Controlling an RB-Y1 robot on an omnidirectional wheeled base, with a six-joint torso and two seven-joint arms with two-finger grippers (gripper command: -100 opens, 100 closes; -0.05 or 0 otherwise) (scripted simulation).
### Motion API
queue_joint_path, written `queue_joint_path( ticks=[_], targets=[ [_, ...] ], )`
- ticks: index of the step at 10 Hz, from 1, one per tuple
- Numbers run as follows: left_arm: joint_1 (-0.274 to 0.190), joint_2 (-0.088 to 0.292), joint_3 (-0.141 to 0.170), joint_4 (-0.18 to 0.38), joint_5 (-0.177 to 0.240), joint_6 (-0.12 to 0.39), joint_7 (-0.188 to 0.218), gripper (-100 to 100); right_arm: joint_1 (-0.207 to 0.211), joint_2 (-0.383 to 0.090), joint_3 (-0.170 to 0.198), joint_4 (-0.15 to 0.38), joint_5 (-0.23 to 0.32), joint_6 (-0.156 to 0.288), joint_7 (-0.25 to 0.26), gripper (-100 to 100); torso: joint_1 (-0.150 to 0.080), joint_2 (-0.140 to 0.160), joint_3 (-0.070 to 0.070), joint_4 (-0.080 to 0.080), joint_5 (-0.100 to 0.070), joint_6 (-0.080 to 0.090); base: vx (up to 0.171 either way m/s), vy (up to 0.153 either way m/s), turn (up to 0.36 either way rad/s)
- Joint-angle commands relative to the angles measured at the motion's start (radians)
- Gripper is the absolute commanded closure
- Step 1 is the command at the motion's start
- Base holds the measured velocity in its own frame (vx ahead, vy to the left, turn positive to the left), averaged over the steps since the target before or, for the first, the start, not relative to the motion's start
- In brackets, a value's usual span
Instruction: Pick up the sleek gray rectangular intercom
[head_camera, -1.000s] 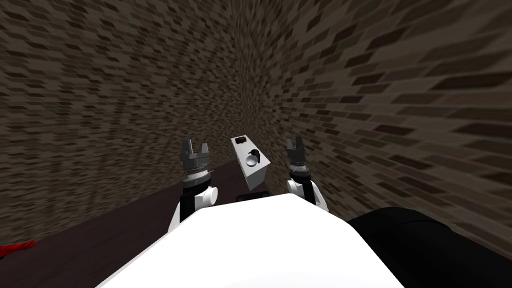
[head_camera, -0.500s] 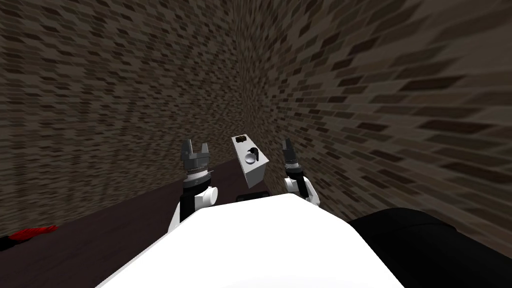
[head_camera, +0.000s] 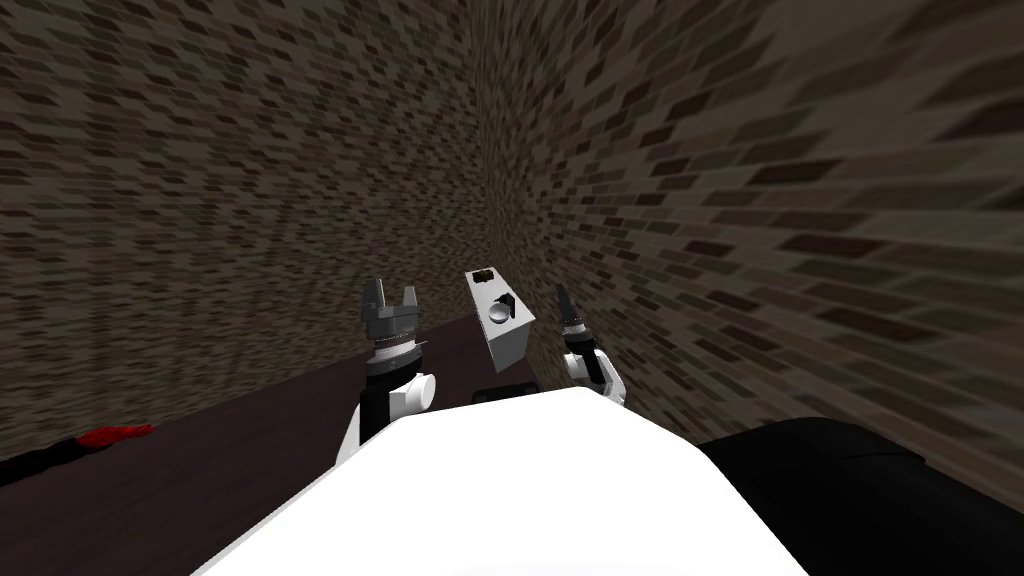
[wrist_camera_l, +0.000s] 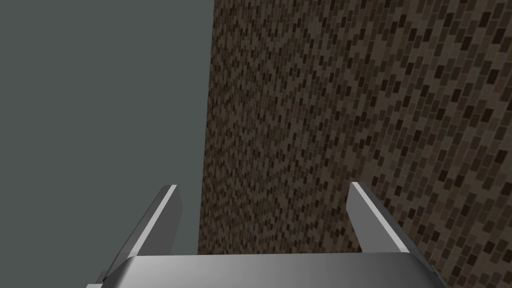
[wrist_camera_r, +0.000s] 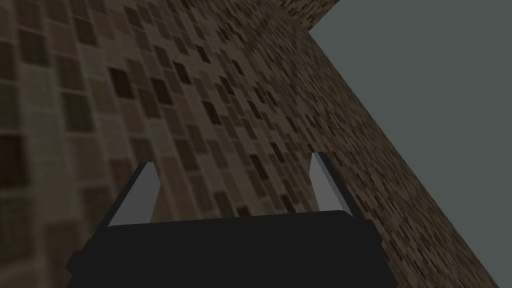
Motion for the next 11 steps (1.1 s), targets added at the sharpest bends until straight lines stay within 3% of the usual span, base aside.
queue_joint_path(
  ticks=[1,11],
  targets=[
    [0.000,0.000,0.000,0.000,0.000,0.000,0.000,0,-0.023,0.005,0.014,0.050,0.025,0.014,0.049,-100,0.000,0.000,0.000,0.000,0.000,0.000,-0.067,-0.044,0.048],
    [0.000,0.000,0.000,0.000,0.000,0.000,0.000,0,-0.134,-0.007,0.046,0.315,0.151,0.050,0.225,-100,0.004,-0.005,-0.003,-0.001,0.001,0.000,-0.008,-0.004,0.021]
  ],
)
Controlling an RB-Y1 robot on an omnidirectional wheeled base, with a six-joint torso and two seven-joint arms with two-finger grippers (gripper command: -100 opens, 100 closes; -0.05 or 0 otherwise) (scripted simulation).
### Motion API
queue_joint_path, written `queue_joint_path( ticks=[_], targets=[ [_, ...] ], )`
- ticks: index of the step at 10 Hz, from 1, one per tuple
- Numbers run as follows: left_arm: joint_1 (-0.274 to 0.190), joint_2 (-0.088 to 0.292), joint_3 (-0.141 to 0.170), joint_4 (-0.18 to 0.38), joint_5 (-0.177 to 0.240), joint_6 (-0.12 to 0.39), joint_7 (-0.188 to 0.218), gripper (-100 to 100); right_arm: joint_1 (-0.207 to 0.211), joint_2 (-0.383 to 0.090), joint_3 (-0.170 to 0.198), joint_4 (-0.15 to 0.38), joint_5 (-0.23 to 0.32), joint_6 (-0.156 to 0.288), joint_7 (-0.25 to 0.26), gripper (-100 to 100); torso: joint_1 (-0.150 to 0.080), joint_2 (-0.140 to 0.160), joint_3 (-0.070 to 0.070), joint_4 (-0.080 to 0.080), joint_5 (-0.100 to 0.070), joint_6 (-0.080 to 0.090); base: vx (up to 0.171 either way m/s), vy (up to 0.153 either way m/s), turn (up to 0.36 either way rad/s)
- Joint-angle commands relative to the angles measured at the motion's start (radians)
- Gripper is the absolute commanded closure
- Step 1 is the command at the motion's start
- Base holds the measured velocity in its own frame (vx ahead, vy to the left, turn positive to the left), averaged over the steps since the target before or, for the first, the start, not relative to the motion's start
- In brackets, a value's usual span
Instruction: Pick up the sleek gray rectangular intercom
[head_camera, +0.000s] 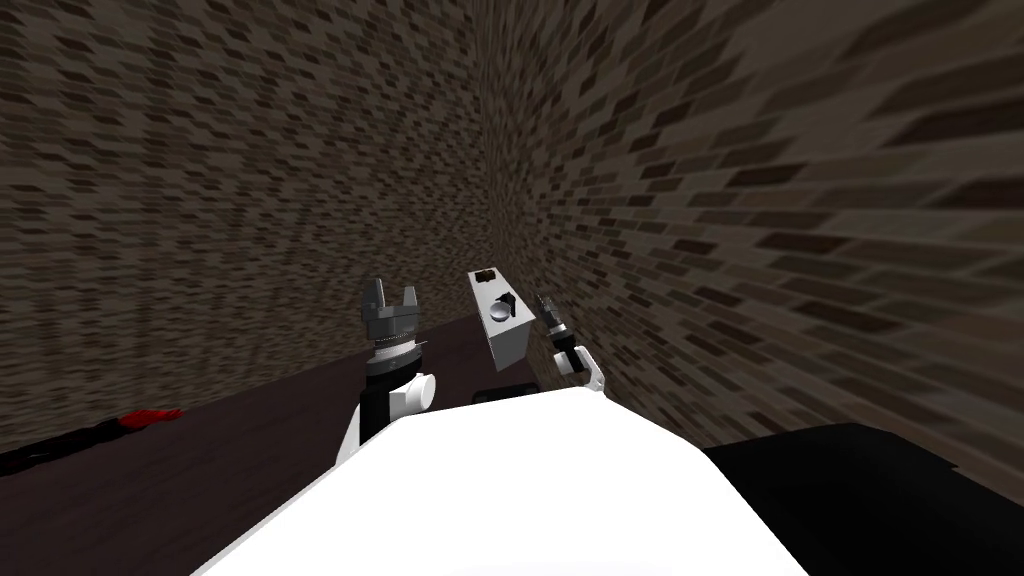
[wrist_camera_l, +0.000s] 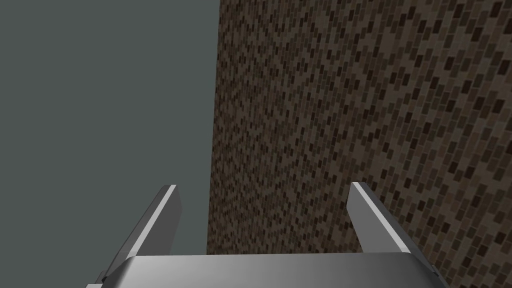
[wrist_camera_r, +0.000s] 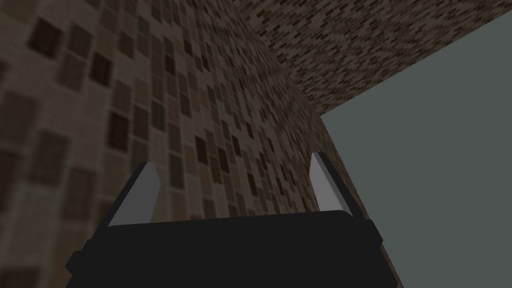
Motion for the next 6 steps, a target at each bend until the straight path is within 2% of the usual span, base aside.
queue_joint_path(
  ticks=[1,6],
  targets=[
    [0.000,0.000,0.000,0.000,0.000,0.000,0.000,0,-0.021,-0.007,0.008,0.050,0.034,0.006,0.038,-100,0.000,0.000,0.000,0.000,0.000,0.000,0.038,0.024,0.009],
    [0.000,0.000,0.000,0.000,0.000,0.000,0.000,0,-0.080,-0.049,0.037,0.224,0.155,0.033,0.141,-100,0.003,-0.004,-0.003,-0.001,0.001,0.000,0.075,0.057,-0.010]
  ],
)
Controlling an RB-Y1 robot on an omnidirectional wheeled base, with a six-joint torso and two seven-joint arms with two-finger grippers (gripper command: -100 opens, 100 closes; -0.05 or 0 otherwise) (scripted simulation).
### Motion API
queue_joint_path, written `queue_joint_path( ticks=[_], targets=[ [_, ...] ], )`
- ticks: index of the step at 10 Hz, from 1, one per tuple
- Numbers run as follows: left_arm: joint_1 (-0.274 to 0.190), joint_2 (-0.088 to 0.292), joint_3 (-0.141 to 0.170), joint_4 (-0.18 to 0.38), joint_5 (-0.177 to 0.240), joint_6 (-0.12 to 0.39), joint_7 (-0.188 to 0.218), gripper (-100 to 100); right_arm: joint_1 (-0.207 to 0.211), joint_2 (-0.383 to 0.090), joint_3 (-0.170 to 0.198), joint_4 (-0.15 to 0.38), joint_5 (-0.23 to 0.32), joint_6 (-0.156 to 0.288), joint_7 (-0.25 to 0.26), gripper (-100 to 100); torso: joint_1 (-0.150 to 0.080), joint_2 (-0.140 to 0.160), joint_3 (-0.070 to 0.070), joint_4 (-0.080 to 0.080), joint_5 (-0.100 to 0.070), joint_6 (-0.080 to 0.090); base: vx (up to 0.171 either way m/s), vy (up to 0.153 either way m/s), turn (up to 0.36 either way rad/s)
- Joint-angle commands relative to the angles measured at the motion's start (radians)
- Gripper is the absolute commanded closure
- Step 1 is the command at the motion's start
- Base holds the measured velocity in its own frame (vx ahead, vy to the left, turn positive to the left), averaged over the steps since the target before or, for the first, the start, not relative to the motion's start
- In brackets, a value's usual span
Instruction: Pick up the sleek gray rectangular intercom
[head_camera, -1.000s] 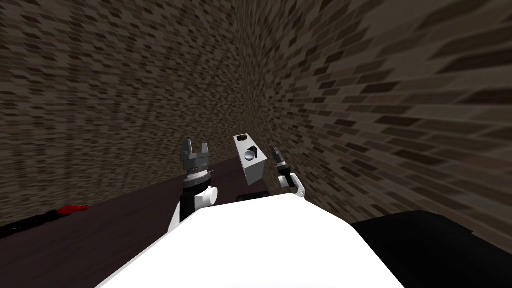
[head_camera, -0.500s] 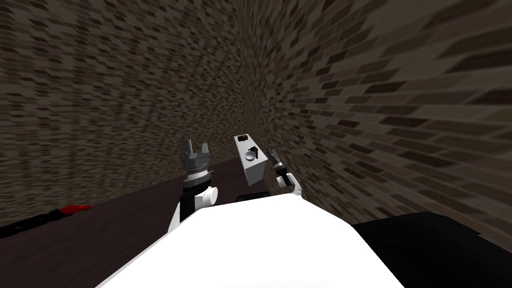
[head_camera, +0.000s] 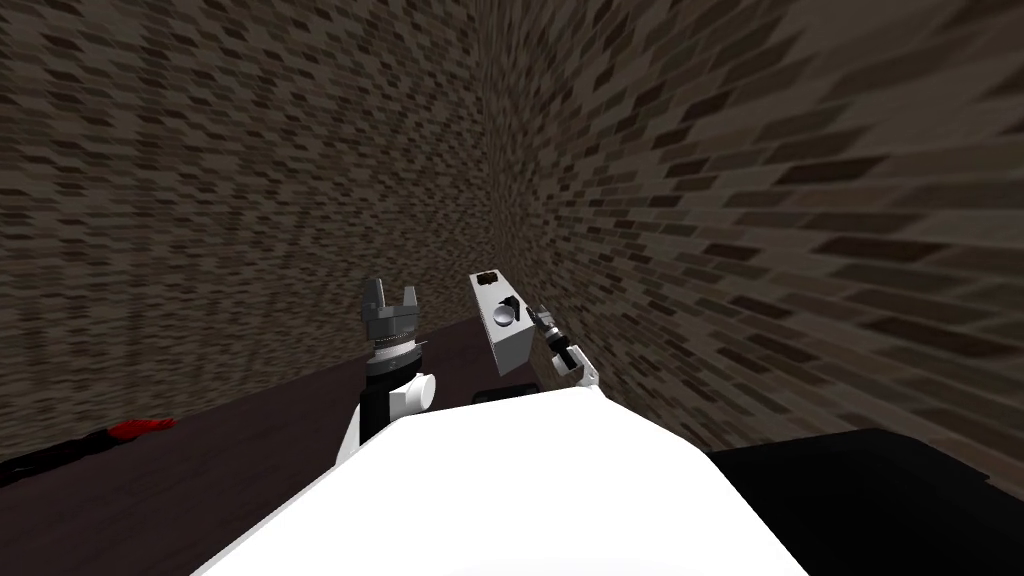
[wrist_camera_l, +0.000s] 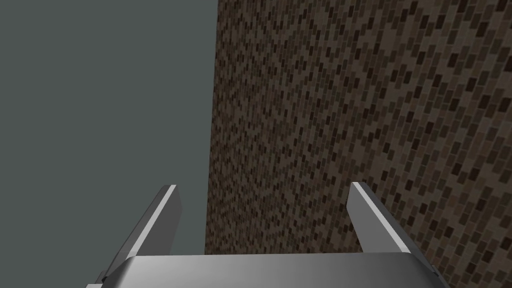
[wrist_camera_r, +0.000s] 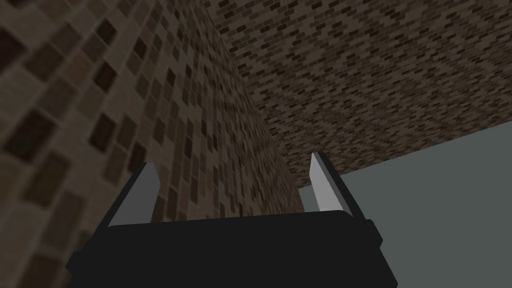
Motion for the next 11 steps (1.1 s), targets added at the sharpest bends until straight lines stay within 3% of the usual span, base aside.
queue_joint_path(
  ticks=[1,2,11],
  targets=[
    [0.000,0.000,0.000,0.000,0.000,0.000,0.000,0,-0.015,-0.014,0.010,0.050,0.041,0.010,0.031,-100,0.000,0.000,0.000,0.000,0.000,0.000,0.094,0.057,-0.025],
    [0.000,0.000,0.000,0.000,0.000,0.000,0.000,0,-0.015,-0.014,0.010,0.054,0.041,0.010,0.031,-100,0.000,0.000,0.000,0.000,0.000,0.000,0.072,0.038,-0.011],
    [0.000,0.000,0.000,0.000,0.000,0.000,0.000,0,-0.077,-0.076,0.054,0.257,0.230,0.049,0.149,-100,0.001,-0.001,-0.001,0.000,0.000,0.000,0.095,0.070,-0.027]
  ],
)
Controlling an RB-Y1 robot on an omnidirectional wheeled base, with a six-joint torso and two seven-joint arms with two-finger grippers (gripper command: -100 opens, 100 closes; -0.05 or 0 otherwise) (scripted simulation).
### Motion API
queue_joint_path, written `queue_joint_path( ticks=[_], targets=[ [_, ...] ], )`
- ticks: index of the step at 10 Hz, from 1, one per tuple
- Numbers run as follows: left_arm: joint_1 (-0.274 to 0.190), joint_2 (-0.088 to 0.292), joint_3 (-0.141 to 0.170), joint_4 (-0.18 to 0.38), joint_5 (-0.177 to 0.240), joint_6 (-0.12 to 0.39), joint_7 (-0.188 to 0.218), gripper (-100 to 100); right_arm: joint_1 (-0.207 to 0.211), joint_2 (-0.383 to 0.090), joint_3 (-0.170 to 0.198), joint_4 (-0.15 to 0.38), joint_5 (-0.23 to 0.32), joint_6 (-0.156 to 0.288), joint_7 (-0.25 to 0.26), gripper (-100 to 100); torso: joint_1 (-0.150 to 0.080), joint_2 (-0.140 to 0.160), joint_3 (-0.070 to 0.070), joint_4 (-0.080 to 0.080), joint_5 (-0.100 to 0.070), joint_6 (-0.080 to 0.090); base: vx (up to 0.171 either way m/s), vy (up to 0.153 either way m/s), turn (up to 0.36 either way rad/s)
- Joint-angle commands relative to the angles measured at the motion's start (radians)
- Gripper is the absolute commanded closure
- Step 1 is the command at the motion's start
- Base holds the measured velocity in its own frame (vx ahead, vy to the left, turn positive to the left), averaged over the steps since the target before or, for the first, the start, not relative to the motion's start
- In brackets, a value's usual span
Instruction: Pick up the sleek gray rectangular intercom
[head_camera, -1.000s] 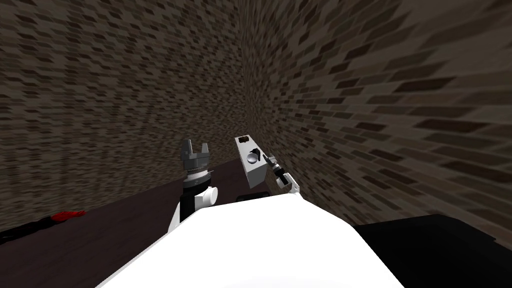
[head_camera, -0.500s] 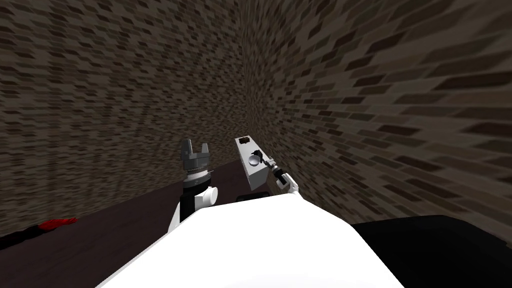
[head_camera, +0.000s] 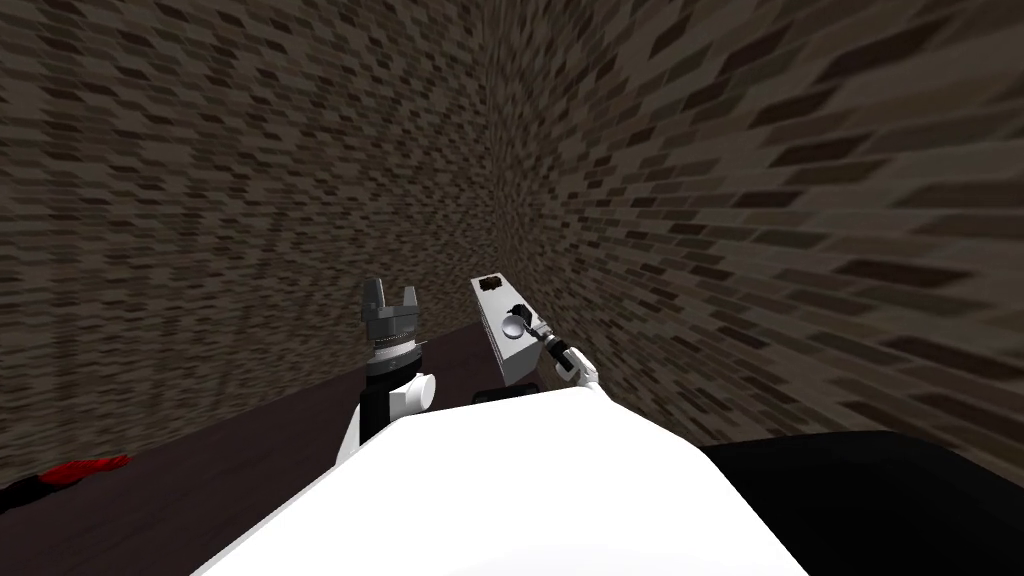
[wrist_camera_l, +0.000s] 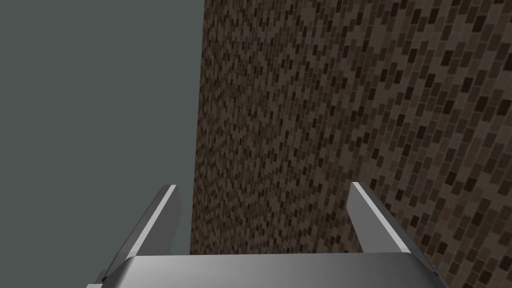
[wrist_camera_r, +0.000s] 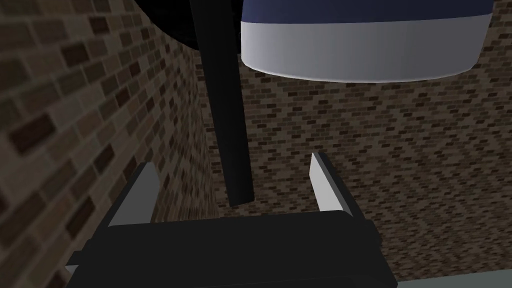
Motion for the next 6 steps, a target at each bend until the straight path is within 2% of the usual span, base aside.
queue_joint_path(
  ticks=[1,2,3,4,5,6],
  targets=[
    [0.000,0.000,0.000,0.000,0.000,0.000,0.000,0,-0.011,-0.014,0.003,0.030,0.022,-0.001,0.014,-100,0.000,0.000,0.000,0.000,0.000,0.000,0.074,0.054,-0.025],
    [0.000,0.000,0.000,0.000,0.000,0.000,0.000,0,-0.010,-0.006,0.000,0.025,0.013,-0.002,0.010,-100,-0.001,0.001,0.001,0.000,0.000,0.000,0.032,0.021,-0.005],
    [0.000,0.000,0.000,0.000,0.000,0.000,0.000,0,-0.012,-0.007,0.000,0.028,0.015,-0.003,0.013,0,-0.003,0.003,0.002,0.001,-0.001,0.000,0.007,0.005,0.001],
    [0.000,0.000,0.000,0.000,0.000,0.000,0.000,0,-0.049,-0.028,-0.005,0.078,-0.034,-0.024,0.035,-100,-0.004,0.005,0.003,0.001,-0.001,0.000,-0.051,0.023,0.194],
    [0.000,0.000,0.000,0.000,0.000,0.000,0.000,0,-0.049,-0.028,-0.005,0.097,-0.034,-0.024,0.035,-100,-0.003,0.008,0.005,0.002,-0.001,-0.001,-0.059,0.024,0.102],
    [0.000,0.000,0.000,0.000,0.000,0.000,0.000,0,-0.087,-0.049,-0.010,0.132,-0.078,-0.045,0.057,-100,-0.003,0.010,0.006,0.002,-0.001,0.000,-0.059,0.015,0.164]
  ],
)
